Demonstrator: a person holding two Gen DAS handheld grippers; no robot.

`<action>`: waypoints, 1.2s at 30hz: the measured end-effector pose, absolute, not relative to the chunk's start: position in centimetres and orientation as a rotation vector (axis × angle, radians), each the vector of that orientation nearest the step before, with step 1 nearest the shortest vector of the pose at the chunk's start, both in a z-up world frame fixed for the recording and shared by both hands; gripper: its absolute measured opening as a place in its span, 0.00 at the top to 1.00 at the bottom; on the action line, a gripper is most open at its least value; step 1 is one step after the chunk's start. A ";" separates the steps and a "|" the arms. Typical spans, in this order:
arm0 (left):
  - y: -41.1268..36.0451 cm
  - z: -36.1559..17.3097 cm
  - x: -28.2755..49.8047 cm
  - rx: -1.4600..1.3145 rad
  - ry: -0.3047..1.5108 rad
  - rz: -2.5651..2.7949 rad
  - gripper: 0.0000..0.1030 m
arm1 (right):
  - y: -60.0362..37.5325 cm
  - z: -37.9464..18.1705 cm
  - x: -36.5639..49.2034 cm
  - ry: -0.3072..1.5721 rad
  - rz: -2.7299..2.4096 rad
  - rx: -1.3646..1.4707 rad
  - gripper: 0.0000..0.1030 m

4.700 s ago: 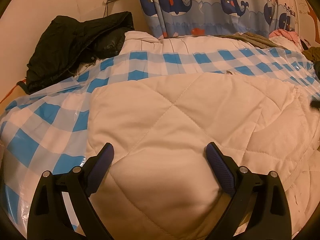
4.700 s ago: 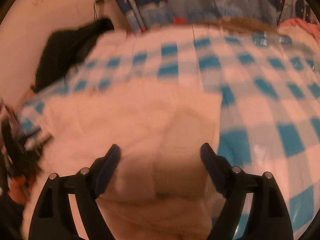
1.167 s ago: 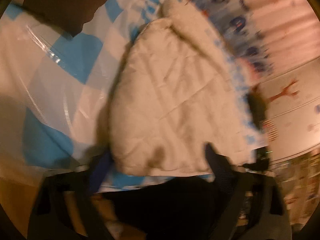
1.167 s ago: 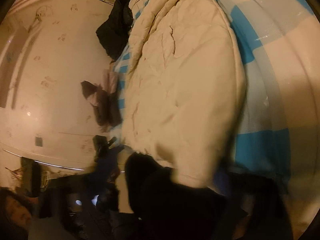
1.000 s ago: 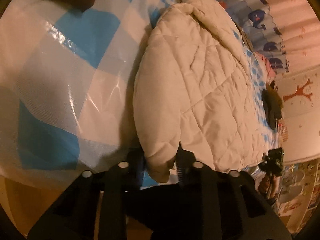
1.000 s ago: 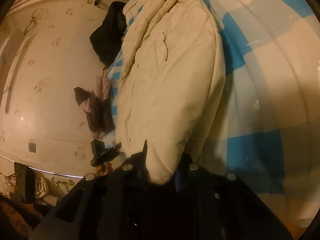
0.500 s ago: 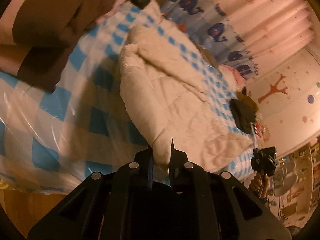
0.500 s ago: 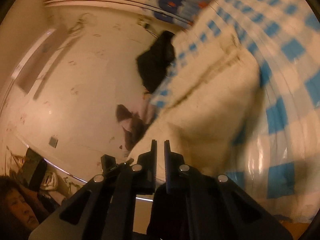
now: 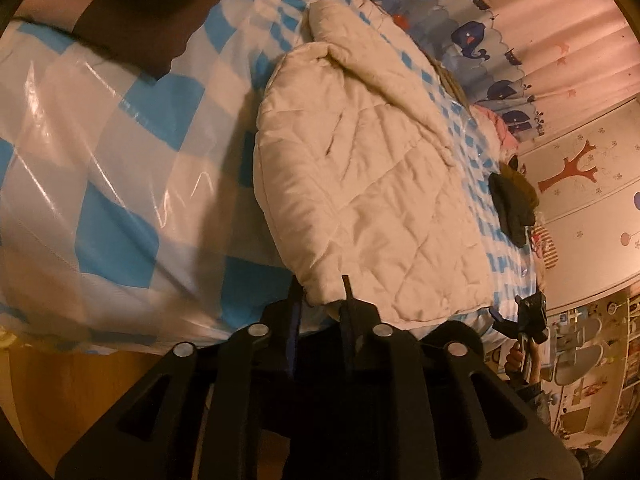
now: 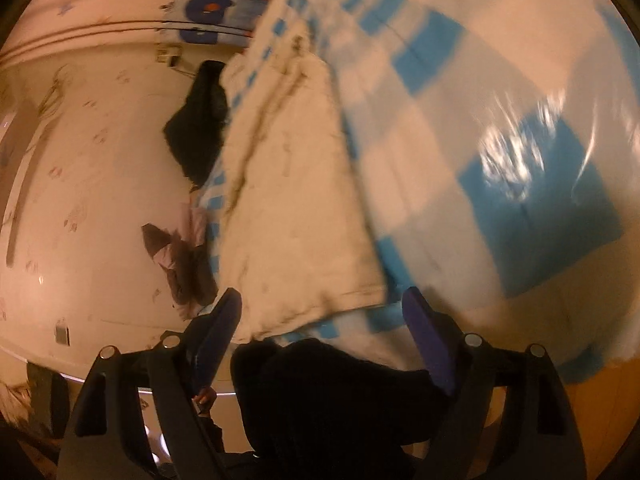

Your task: Fold large clothes

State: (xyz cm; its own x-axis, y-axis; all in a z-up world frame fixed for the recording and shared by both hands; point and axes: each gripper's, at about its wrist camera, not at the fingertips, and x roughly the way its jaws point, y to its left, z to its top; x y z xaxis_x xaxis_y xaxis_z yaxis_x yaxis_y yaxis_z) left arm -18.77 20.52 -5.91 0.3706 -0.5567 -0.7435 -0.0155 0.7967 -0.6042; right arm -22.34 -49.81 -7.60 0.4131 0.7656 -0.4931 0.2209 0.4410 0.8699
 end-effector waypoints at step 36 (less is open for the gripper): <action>18.7 0.5 -26.0 -0.492 1.097 -0.513 0.74 | -45.4 1.7 -27.7 0.992 0.593 0.965 0.86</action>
